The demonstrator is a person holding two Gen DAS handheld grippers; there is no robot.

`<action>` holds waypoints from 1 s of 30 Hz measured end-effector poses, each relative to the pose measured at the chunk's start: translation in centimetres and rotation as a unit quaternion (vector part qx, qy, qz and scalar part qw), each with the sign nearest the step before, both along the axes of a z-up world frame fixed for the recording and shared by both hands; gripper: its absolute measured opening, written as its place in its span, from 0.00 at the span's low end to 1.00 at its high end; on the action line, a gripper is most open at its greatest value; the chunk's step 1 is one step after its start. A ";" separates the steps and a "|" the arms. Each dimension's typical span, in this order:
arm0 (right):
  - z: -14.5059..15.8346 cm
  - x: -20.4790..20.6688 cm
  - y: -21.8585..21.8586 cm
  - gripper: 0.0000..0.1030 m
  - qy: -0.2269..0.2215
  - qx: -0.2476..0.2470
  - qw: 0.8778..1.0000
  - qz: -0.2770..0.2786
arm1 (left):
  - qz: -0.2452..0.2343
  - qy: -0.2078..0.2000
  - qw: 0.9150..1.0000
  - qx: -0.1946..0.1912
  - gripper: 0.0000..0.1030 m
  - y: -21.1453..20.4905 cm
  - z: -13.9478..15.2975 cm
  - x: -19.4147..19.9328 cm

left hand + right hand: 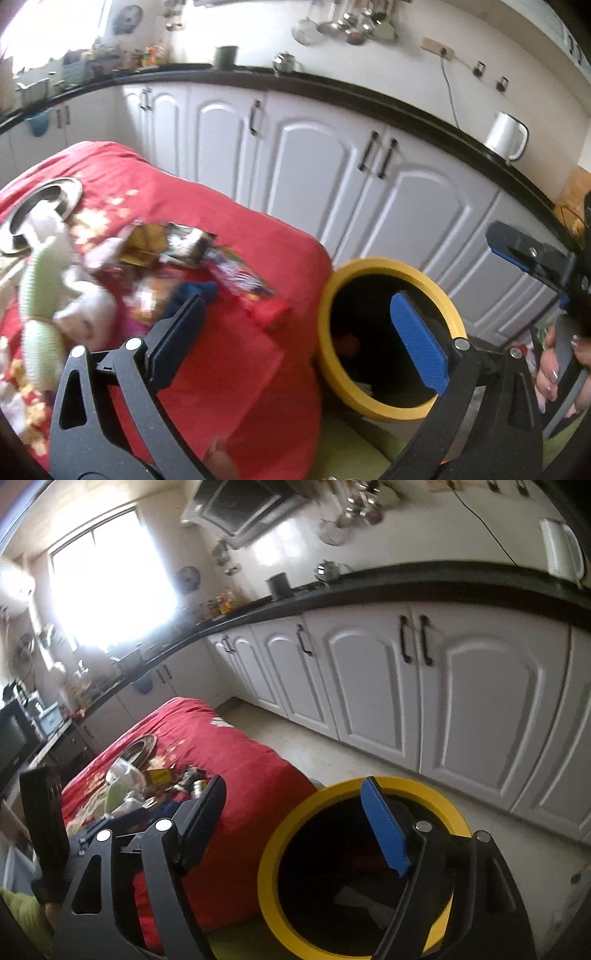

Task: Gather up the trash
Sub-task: 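Move both tools back over the bedspread toward the green mesh sponge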

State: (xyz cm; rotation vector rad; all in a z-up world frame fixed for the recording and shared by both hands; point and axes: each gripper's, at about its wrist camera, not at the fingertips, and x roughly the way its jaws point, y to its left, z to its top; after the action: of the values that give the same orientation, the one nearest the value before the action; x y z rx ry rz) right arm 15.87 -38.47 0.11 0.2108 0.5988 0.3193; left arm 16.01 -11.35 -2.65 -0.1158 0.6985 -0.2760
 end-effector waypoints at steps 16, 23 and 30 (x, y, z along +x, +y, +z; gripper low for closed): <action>1.6 -2.5 9.5 0.77 -0.051 -0.052 0.992 0.104 | 0.092 -0.062 0.994 0.025 0.89 7.0 2.5 -2.6; 1.0 -3.2 13.1 0.77 -0.052 -0.081 0.985 0.144 | 0.124 -0.065 0.990 0.016 0.89 9.5 2.6 -3.1; 0.1 -3.6 16.2 0.78 -0.050 -0.102 0.977 0.179 | 0.165 -0.063 0.984 0.004 0.89 12.8 2.6 -3.3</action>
State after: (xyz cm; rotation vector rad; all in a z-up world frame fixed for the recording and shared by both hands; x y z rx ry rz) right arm 12.25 -22.29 0.23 -0.1134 0.5652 0.6084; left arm 12.74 1.42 -0.03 -0.2025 0.5440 0.0362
